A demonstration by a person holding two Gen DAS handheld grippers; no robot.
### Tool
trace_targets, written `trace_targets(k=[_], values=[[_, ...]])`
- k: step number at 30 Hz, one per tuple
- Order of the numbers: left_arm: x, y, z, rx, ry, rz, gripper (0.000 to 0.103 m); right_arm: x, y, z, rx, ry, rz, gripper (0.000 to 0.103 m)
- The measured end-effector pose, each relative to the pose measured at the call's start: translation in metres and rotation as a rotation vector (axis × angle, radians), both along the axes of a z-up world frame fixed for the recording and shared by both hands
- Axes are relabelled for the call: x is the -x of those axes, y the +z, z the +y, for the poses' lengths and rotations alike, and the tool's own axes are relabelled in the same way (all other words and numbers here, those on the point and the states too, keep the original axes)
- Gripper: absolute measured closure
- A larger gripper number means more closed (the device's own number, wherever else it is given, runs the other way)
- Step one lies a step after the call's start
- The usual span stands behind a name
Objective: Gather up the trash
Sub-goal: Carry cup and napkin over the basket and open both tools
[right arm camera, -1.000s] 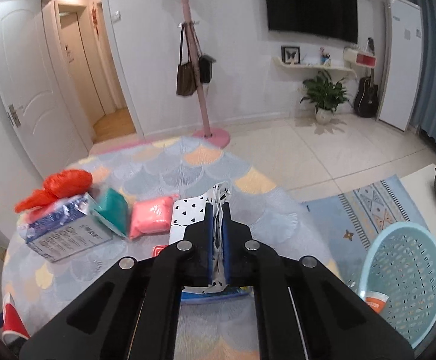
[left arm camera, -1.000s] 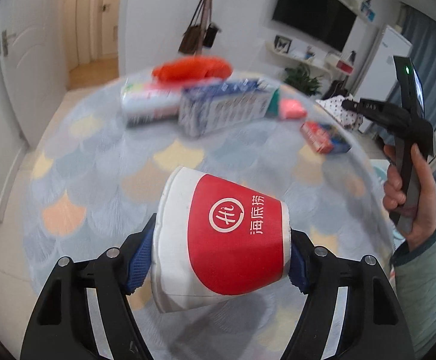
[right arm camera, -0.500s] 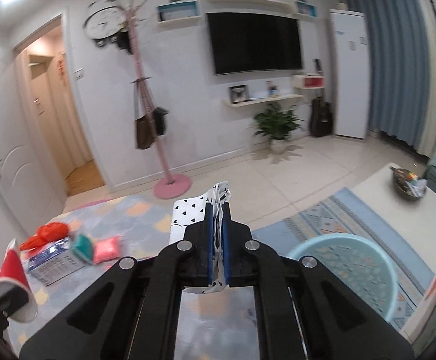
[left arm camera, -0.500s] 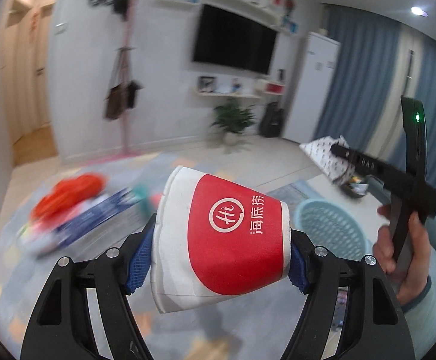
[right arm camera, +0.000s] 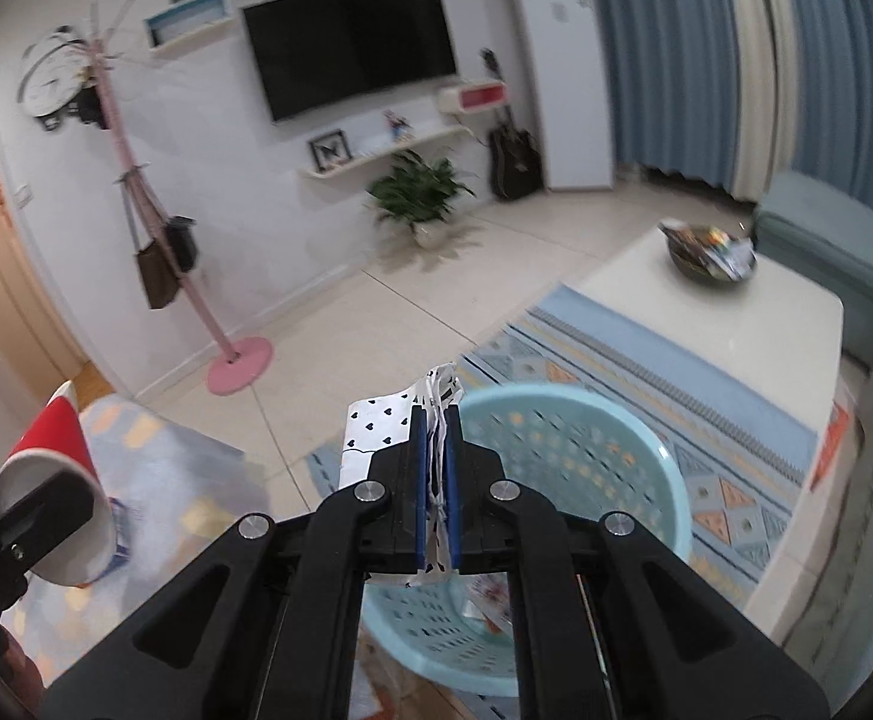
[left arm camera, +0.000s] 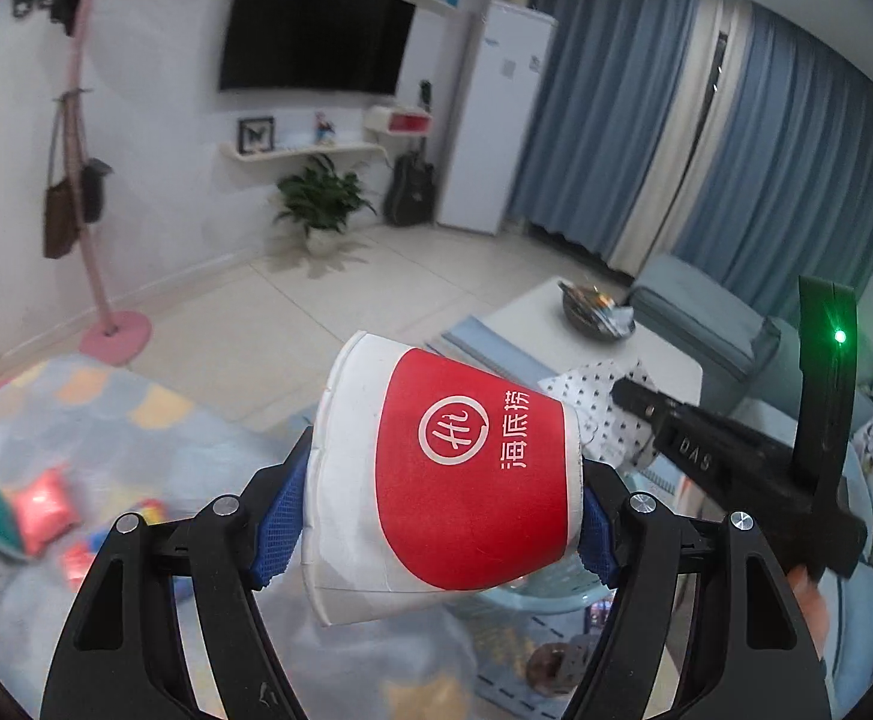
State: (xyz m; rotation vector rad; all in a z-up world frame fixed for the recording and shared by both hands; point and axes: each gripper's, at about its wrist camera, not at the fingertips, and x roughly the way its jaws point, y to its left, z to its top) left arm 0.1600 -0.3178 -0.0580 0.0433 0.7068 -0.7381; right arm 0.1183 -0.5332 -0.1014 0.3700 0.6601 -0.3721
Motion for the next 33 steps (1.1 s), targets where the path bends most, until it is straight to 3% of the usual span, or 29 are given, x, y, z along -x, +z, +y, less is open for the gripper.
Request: trace_targets(k=[8, 15, 20, 24, 33], values=[[-0.020, -0.057, -0.064, -0.102, -0.077, 0.085, 0.032, -0.001, -0.061, -0.042, -0.123, -0.095, 0.133, 0.099], [-0.036, -0.085, -0.073, -0.097, -0.089, 0.181, 0.029, 0.004, -0.093, -0.058, -0.176, -0.128, 0.193, 0.098], [-0.031, -0.073, -0.062, -0.051, -0.073, 0.179, 0.019, 0.005, -0.085, -0.057, -0.167, -0.130, 0.187, 0.089], [-0.023, -0.057, -0.044, -0.012, -0.058, 0.153, 0.016, 0.010, -0.069, -0.051, -0.138, -0.139, 0.149, 0.049], [-0.010, -0.019, 0.024, 0.067, 0.024, 0.088, 0.014, 0.012, -0.012, -0.001, -0.085, -0.038, 0.041, 0.049]])
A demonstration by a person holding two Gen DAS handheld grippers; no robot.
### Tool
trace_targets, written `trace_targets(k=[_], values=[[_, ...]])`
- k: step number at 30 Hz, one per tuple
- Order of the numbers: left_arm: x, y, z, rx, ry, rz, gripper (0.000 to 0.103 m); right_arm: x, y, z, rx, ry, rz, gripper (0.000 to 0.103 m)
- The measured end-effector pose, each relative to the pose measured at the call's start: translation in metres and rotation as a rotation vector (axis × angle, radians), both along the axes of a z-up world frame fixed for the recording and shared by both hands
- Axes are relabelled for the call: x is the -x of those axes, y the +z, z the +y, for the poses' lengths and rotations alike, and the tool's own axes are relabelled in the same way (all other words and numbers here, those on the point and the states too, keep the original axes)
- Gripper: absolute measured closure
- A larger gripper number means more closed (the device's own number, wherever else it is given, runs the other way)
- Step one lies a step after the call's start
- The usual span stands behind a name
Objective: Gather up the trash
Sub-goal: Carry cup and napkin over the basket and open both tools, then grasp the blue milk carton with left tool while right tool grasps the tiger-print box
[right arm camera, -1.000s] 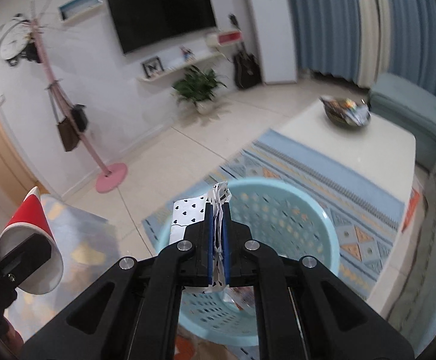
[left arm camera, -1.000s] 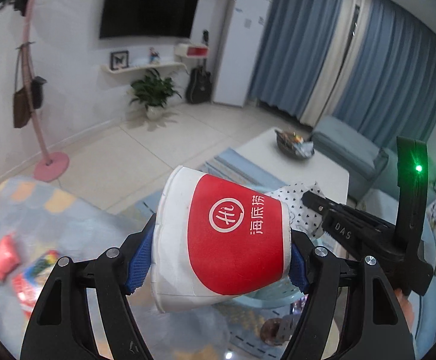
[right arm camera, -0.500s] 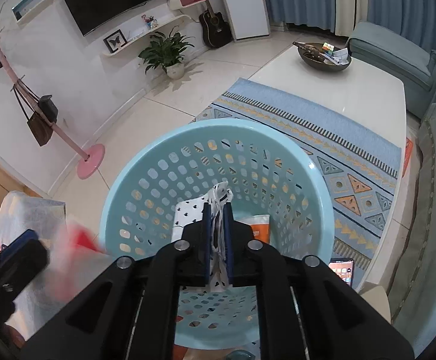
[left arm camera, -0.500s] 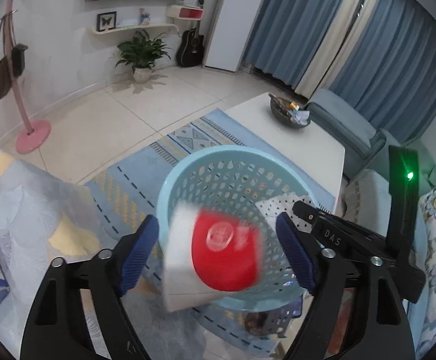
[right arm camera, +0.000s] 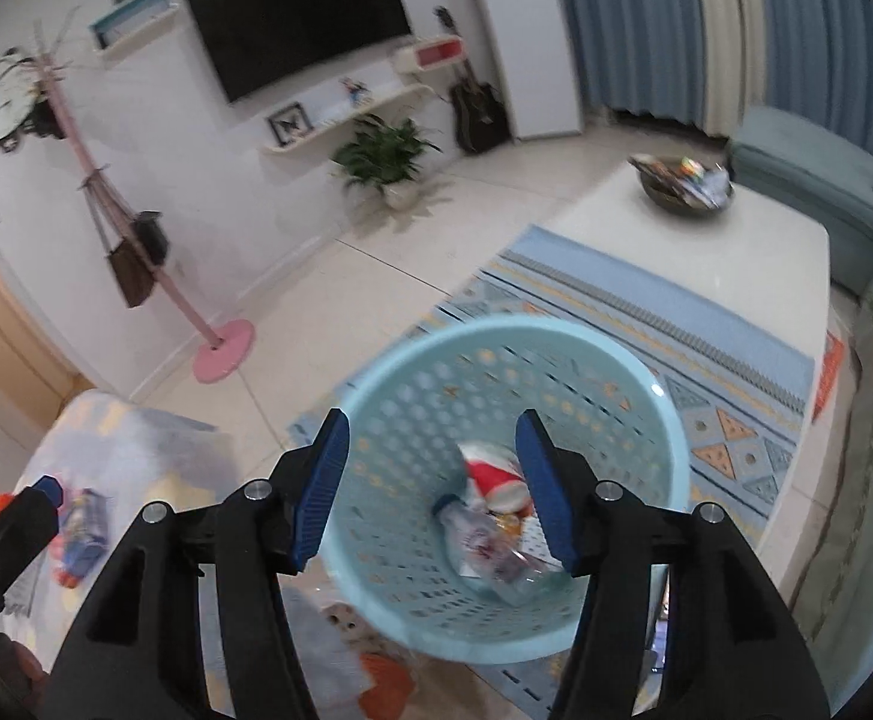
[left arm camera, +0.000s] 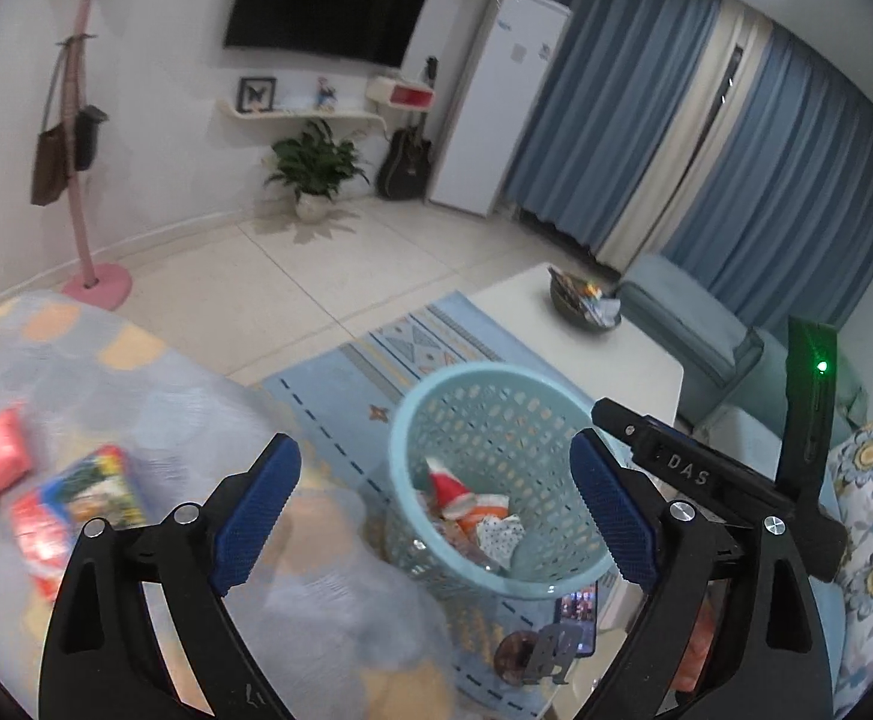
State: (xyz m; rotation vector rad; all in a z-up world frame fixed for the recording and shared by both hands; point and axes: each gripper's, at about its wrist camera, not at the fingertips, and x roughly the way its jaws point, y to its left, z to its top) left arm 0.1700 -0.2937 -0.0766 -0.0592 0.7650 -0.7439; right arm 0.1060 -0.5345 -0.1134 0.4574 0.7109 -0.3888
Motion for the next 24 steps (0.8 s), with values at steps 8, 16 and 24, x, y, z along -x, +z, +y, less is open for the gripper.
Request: trace_targets(k=[8, 16, 24], values=[[0.014, 0.040, 0.091, 0.028, 0.152, -0.086, 0.014, -0.015, 0.053, 0.084, 0.066, 0.176, -0.114, 0.042], [0.011, 0.059, 0.204, -0.039, 0.380, -0.148, 0.014, -0.048, 0.057, 0.161, 0.089, 0.332, -0.114, 0.036], [-0.014, 0.024, 0.286, -0.231, 0.560, -0.087, 0.015, -0.091, 0.019, 0.217, 0.055, 0.464, -0.011, 0.032]])
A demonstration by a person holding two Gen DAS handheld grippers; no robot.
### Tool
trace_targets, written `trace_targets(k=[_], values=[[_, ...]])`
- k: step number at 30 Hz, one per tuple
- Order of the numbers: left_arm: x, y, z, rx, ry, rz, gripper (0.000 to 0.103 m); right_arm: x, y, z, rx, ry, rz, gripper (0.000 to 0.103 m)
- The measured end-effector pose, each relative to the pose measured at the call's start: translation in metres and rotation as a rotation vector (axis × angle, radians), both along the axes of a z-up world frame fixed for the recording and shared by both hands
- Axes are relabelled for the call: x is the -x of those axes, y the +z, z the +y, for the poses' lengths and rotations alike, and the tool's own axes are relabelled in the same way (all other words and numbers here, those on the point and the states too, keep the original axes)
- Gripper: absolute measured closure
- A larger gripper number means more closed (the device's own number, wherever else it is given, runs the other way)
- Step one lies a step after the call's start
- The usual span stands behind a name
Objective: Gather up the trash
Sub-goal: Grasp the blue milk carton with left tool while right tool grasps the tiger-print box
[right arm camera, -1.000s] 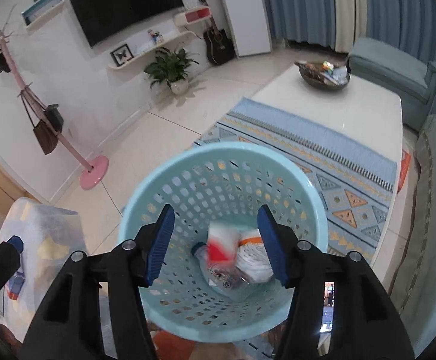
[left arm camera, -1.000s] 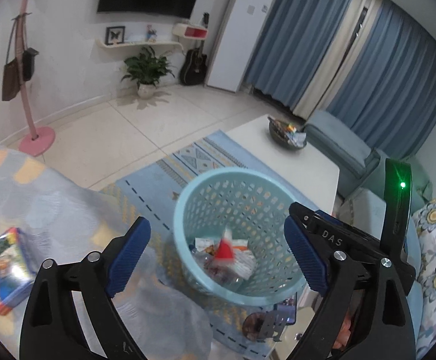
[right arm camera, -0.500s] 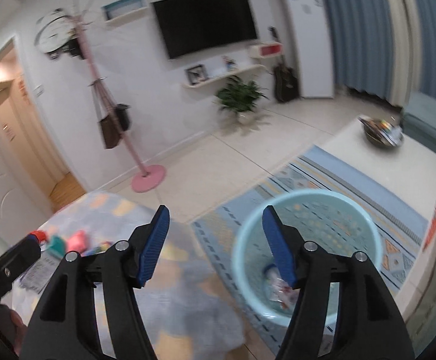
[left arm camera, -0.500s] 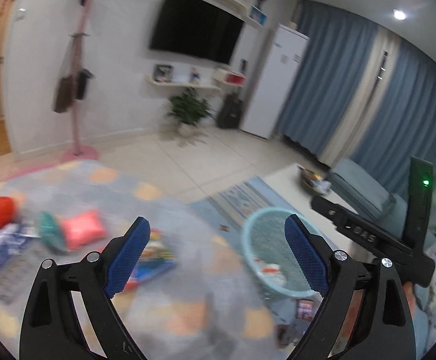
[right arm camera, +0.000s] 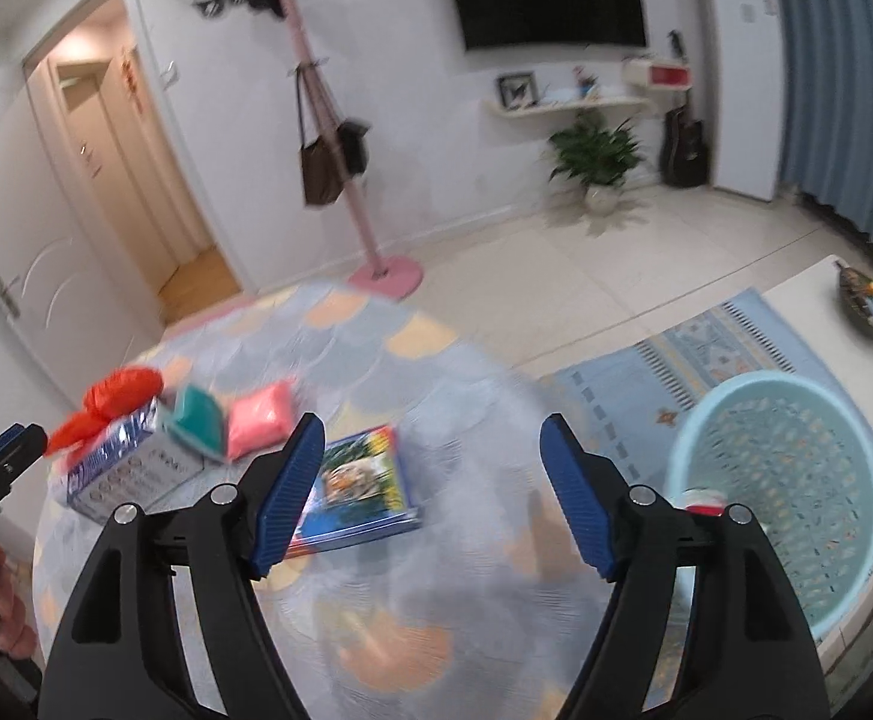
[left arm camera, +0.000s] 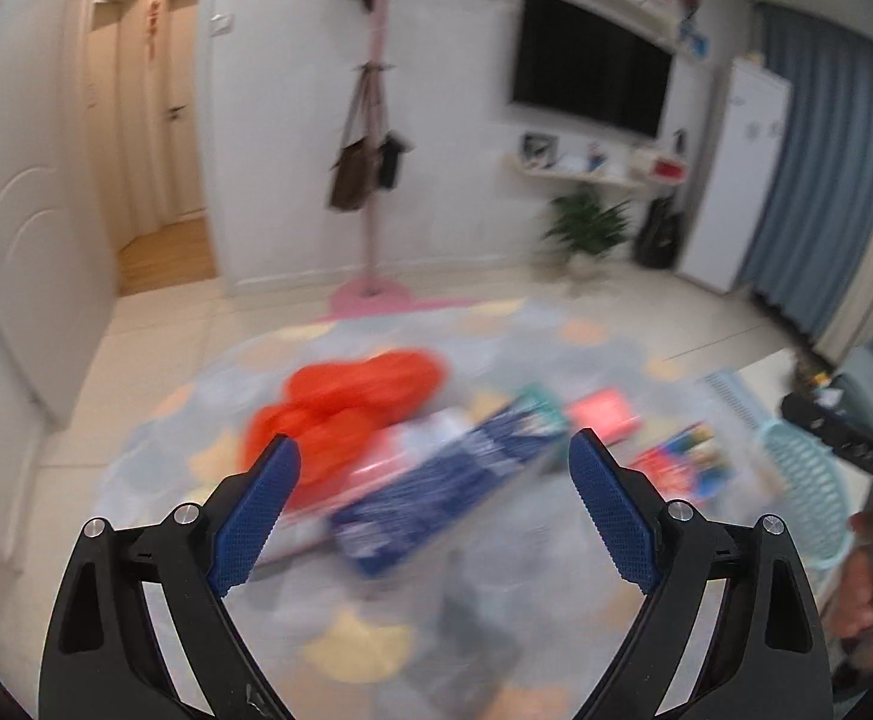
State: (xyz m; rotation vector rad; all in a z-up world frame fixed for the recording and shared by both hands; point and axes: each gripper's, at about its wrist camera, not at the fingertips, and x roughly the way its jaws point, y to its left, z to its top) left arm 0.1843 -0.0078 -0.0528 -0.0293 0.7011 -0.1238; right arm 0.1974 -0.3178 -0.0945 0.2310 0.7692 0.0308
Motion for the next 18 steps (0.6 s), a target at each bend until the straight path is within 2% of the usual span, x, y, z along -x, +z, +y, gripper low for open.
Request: trace_targets(k=[2, 6, 8, 10, 12, 18], values=[[-0.007, -0.012, 0.012, -0.025, 0.010, 0.033, 0.018, -0.011, -0.012, 0.010, -0.004, 0.025, 0.036, 0.032], [-0.010, -0.026, 0.023, -0.017, -0.004, 0.090, 0.025, -0.026, -0.031, 0.025, -0.011, 0.072, 0.096, 0.033], [-0.009, -0.027, 0.022, 0.002, -0.033, 0.100, 0.029, -0.029, -0.039, 0.031, -0.010, 0.095, 0.119, 0.040], [-0.005, -0.030, 0.019, 0.027, -0.068, 0.119, 0.035, -0.028, -0.044, 0.034, -0.012, 0.123, 0.140, 0.055], [0.001, -0.033, 0.015, 0.043, -0.101, 0.131, 0.037, -0.024, -0.048, 0.040, -0.007, 0.152, 0.147, 0.064], [0.020, -0.037, 0.000, 0.136, -0.238, 0.197, 0.038, 0.002, -0.049, 0.054, -0.035, 0.246, 0.161, 0.065]])
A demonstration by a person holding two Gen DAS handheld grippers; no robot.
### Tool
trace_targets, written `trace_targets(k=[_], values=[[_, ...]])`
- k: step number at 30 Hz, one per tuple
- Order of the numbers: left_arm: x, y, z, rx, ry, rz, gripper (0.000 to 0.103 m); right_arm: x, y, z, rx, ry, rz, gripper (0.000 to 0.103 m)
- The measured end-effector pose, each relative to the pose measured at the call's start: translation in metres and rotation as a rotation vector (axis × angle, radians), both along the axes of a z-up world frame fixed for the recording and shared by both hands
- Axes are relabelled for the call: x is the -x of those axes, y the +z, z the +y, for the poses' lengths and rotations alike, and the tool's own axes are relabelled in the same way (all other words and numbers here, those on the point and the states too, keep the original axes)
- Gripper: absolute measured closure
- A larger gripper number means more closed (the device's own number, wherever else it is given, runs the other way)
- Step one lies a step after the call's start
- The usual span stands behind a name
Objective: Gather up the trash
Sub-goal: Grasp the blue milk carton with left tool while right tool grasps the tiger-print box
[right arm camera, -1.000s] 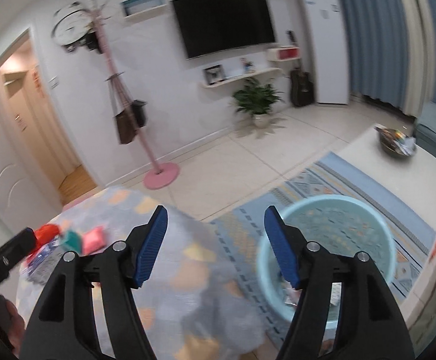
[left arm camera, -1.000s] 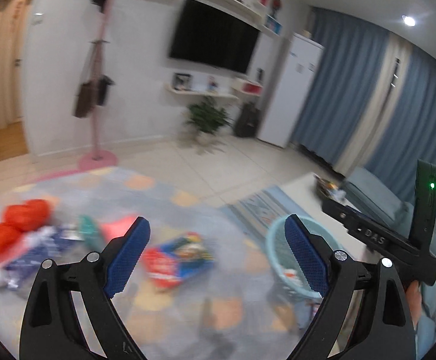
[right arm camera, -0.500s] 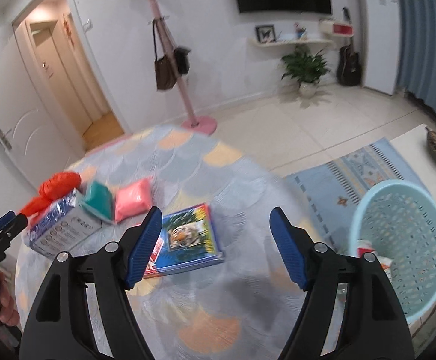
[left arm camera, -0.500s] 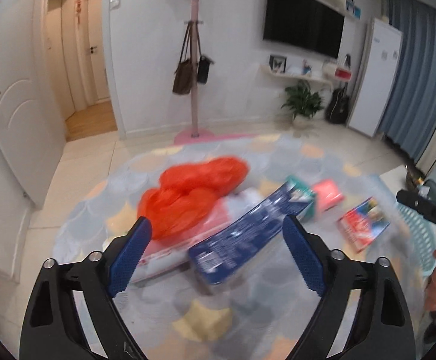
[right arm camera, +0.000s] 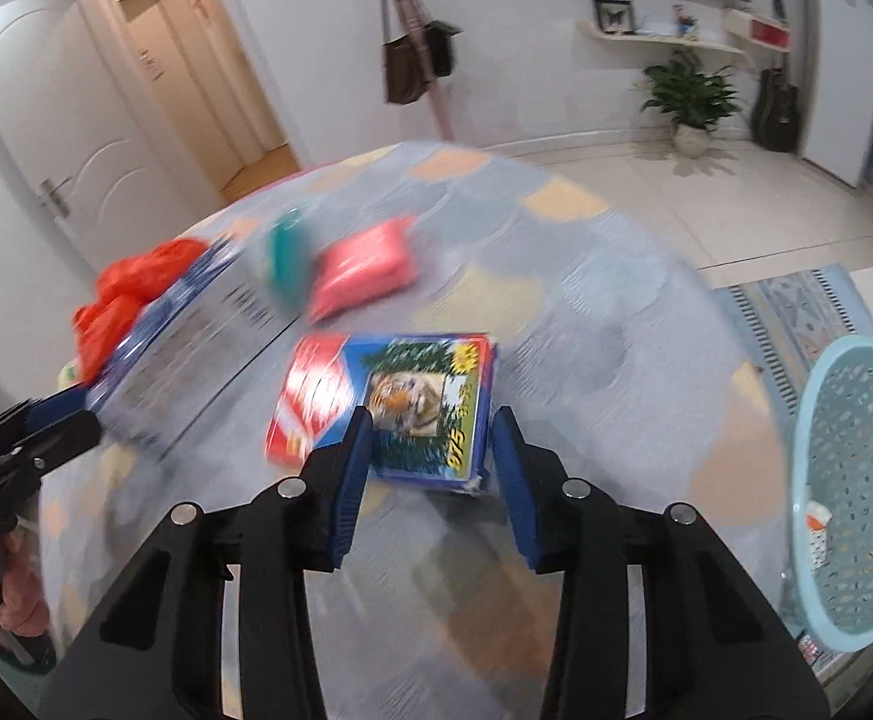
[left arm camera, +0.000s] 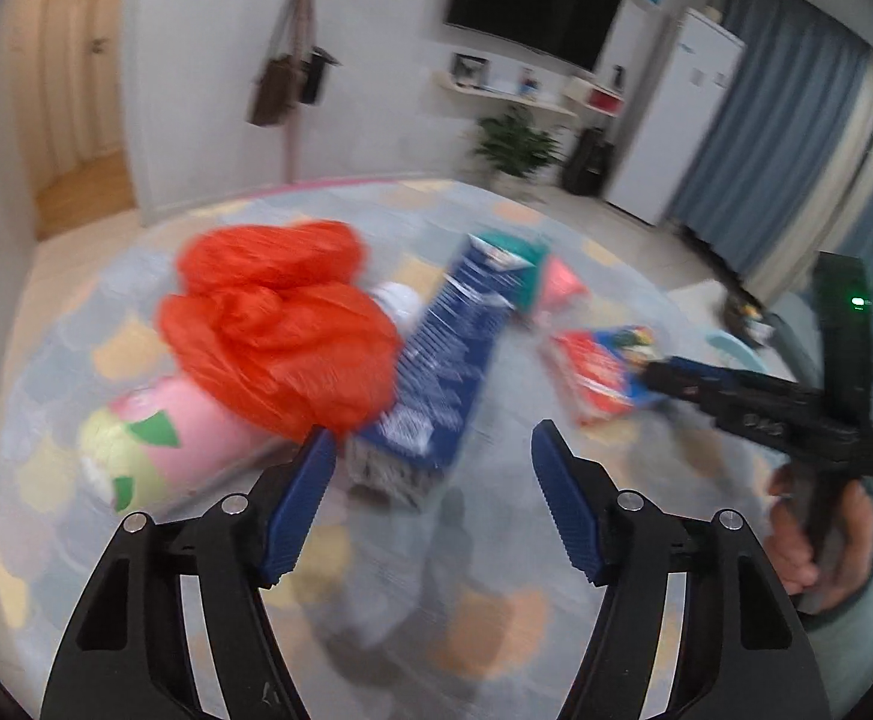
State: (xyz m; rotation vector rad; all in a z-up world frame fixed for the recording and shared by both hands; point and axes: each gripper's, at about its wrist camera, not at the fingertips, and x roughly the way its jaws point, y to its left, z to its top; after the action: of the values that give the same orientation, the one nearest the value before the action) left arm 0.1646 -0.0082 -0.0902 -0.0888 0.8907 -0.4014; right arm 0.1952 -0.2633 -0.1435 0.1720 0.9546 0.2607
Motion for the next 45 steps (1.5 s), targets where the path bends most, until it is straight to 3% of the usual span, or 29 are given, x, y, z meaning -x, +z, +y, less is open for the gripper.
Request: trace_targets(k=[4, 8, 10, 13, 19, 24, 28, 29, 31, 38, 41, 43, 45], values=[[0.016, 0.000, -0.012, -0.011, -0.067, 0.020, 0.036, 0.028, 0.003, 0.020, -0.019, 0.147, 0.006, 0.065], [0.026, 0.005, -0.011, -0.021, -0.066, -0.028, 0.034, 0.051, 0.015, 0.028, 0.025, 0.217, -0.057, 0.063], [0.023, 0.010, -0.003, -0.011, -0.016, -0.063, 0.026, 0.049, 0.025, 0.025, 0.052, 0.199, -0.105, 0.043], [0.004, 0.012, -0.001, 0.000, 0.018, -0.072, 0.026, 0.031, 0.032, 0.025, 0.082, 0.201, -0.155, 0.031], [-0.035, 0.001, -0.023, -0.036, -0.001, -0.021, 0.033, 0.008, 0.014, 0.040, 0.119, 0.305, -0.165, 0.015], [-0.033, -0.006, -0.027, -0.039, -0.024, 0.005, 0.035, -0.007, 0.002, 0.043, 0.112, 0.342, -0.116, 0.015], [-0.027, -0.013, -0.033, -0.013, -0.064, 0.054, 0.037, 0.000, -0.002, 0.057, 0.171, 0.378, -0.119, 0.015], [-0.026, -0.013, -0.034, -0.007, -0.068, 0.058, 0.037, 0.003, -0.004, 0.059, 0.190, 0.376, -0.112, 0.017], [-0.025, -0.015, -0.035, -0.004, -0.064, 0.060, 0.037, 0.008, -0.007, 0.060, 0.229, 0.356, -0.117, 0.033], [-0.041, -0.018, -0.044, -0.039, -0.001, 0.073, 0.038, 0.040, -0.005, 0.030, 0.158, 0.269, -0.096, 0.040], [-0.045, -0.024, -0.056, -0.099, 0.020, 0.078, 0.049, 0.054, -0.003, 0.014, 0.138, 0.226, -0.088, 0.041], [-0.045, -0.029, -0.063, -0.134, 0.026, 0.085, 0.068, 0.062, 0.000, 0.004, 0.123, 0.200, -0.092, 0.041], [-0.038, -0.029, -0.067, -0.144, 0.023, 0.070, 0.068, 0.069, 0.004, -0.005, 0.114, 0.173, -0.106, 0.041]])
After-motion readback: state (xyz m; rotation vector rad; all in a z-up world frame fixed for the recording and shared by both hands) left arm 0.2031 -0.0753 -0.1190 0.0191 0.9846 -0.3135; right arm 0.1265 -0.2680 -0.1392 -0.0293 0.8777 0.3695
